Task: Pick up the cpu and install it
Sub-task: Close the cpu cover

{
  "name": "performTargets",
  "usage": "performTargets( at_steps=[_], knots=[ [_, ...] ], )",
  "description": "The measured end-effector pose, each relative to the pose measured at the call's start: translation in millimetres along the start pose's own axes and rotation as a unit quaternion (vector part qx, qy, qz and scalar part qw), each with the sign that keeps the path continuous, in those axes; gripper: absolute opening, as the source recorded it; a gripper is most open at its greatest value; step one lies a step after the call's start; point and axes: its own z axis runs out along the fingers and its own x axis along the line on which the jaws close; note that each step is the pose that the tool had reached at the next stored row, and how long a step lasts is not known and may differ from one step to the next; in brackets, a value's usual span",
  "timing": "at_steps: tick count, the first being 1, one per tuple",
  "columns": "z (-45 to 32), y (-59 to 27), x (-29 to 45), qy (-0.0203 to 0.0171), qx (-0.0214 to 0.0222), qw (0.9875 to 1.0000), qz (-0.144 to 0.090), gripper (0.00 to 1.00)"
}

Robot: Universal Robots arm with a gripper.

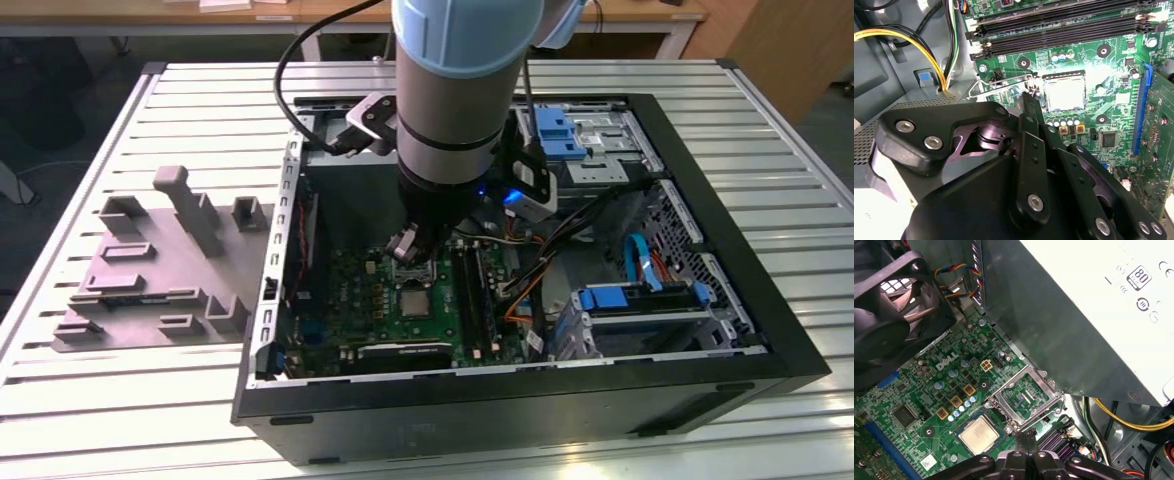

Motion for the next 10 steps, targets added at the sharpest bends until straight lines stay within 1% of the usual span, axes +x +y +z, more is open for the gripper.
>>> performTargets(
  at_steps=[8, 10],
  knots=[
    [0.1, -0.1, 0.0, -0.0001, -0.0001, 1.0, 0.0, 0.11],
    [0.7, -1.3, -1.6, 0.0, -0.0003, 1.0, -0.001, 0.11]
  ],
)
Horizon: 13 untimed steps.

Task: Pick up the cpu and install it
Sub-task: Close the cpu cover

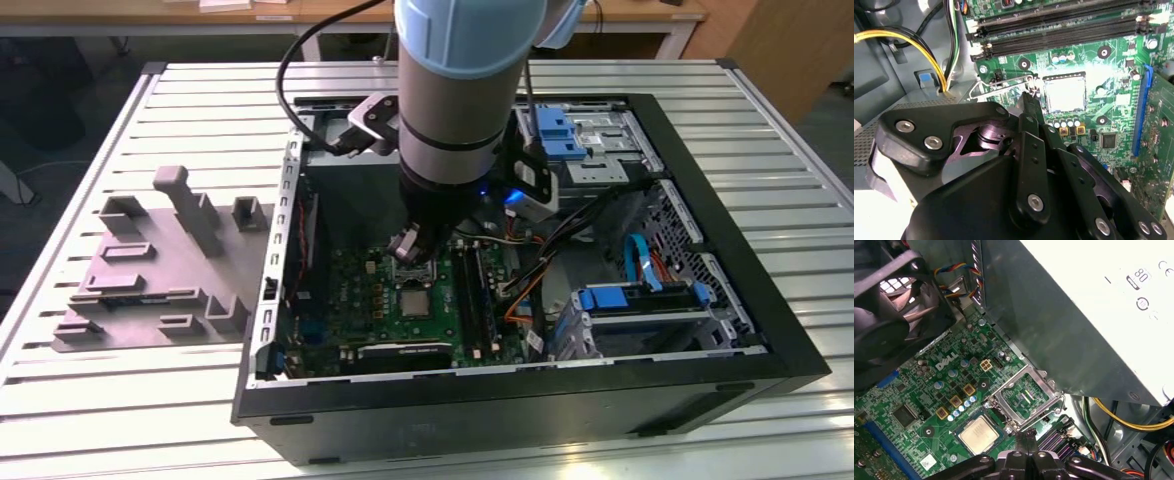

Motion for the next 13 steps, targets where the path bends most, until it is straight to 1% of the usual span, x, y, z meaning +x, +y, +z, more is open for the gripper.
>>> performTargets(
  at_steps=[4, 6, 8, 9, 10, 13],
  knots=[
    [1.7, -2.7, -5.7, 0.0002, -0.0001, 1.0, -0.001, 0.11],
    [2.5, -2.9, -9.1, 0.0002, -0.0001, 1.0, -0.001, 0.11],
    [3.5, -2.1, -11.0, -0.0004, -0.0007, 1.0, -0.001, 0.11],
    [3.9, -1.8, -11.6, -0.0017, -0.0018, 1.0, -0.002, 0.11],
    [4.3, -1.4, -12.1, -0.0039, -0.0038, 1.0, -0.002, 0.11],
    [5.9, 0.0, -14.3, -0.0114, -0.0104, 0.9999, -0.002, 0.11]
  ],
)
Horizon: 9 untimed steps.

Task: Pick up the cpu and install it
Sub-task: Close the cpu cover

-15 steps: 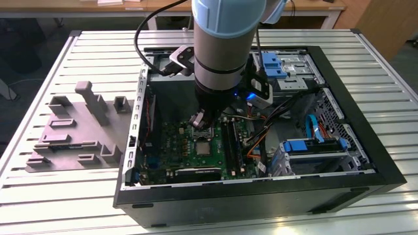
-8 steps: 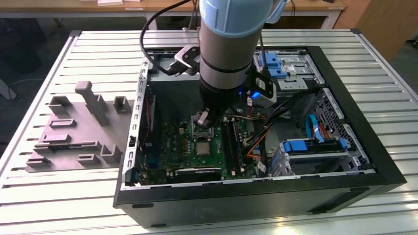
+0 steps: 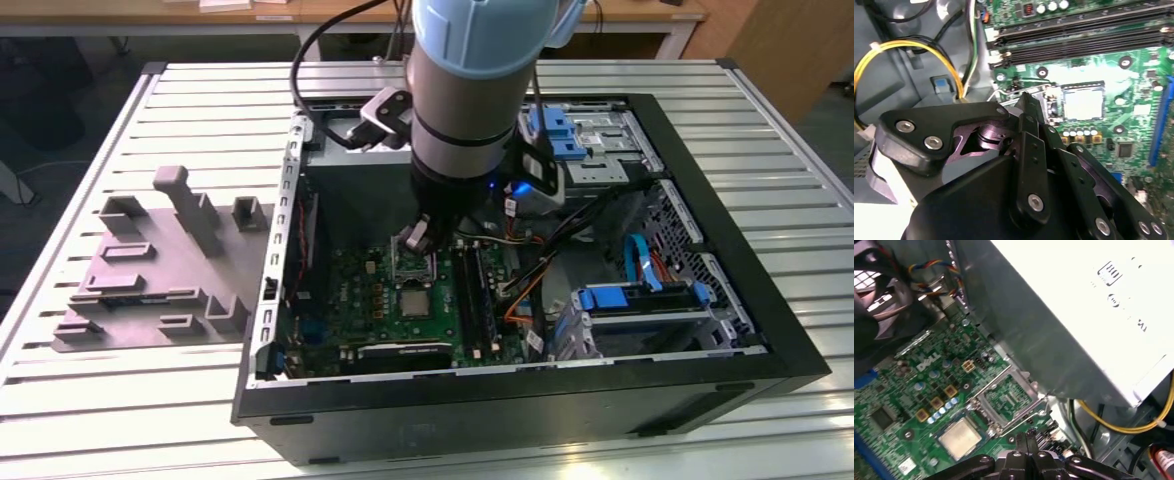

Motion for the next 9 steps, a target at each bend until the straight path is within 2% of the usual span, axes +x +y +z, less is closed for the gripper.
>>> performTargets(
  at_steps=[3, 9],
  knots=[
    [2.7, 1.6, -2.8, -0.0033, -0.0028, 1.0, 0.0, 0.11],
    [3.1, 1.7, -3.2, -0.0034, -0.003, 1.0, 0.0, 0.11]
  ],
)
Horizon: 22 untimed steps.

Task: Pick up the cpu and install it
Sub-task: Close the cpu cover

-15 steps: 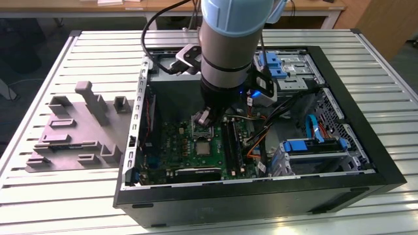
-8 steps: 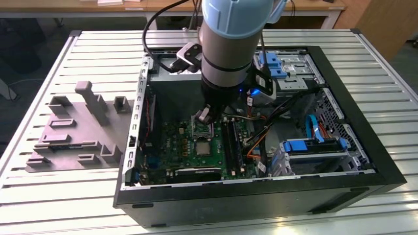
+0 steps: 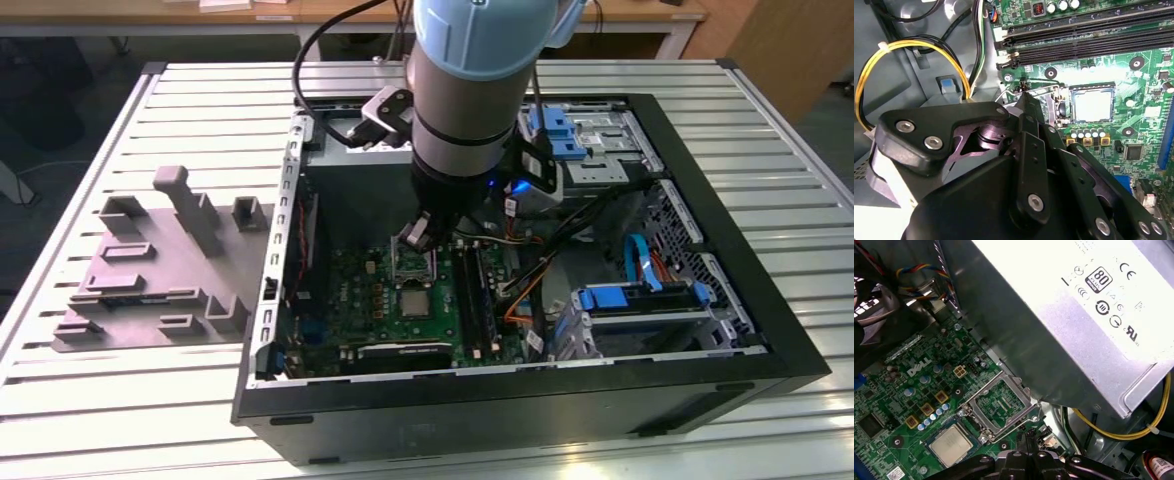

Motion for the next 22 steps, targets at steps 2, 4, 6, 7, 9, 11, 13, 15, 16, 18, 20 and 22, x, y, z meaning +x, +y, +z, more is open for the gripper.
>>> performTargets(
  at_steps=[2, 4, 6, 7, 9, 11, 13, 15, 16, 18, 20, 22],
  knots=[
    [0.0, 0.0, 0.0, 0.0001, 0.0, 1.0, 0.0, 0.11],
    [0.3, -0.1, -0.1, 0.0011, -0.0013, 1.0, -0.008, 0.11],
    [0.9, -0.3, -0.1, 0.0034, -0.0035, 0.9997, -0.023, 0.11],
    [1.8, -1.6, -1.2, 0.0035, -0.0036, 0.9997, -0.024, 0.11],
    [4.6, -2.9, -4.6, 0.0037, -0.0036, 0.9997, -0.024, 0.11],
    [7.6, -2.6, -6.3, 0.0034, -0.0037, 0.9997, -0.024, 0.11],
    [10.4, -2.1, -7.7, 0.0036, -0.0036, 0.9997, -0.024, 0.11],
    [12.8, -1.7, -9.0, 0.0035, -0.0037, 0.9997, -0.024, 0.11],
    [14.1, -1.6, -9.6, 0.0034, -0.0037, 0.9997, -0.024, 0.11],
    [16.1, -1.0, -11.3, 0.0033, -0.0038, 0.9997, -0.024, 0.11],
    [17.5, 0.3, -13.1, 0.0027, -0.0043, 0.9997, -0.024, 0.11],
    [18.7, 1.5, -14.9, 0.0021, -0.0049, 0.9997, -0.024, 0.11]
  ],
)
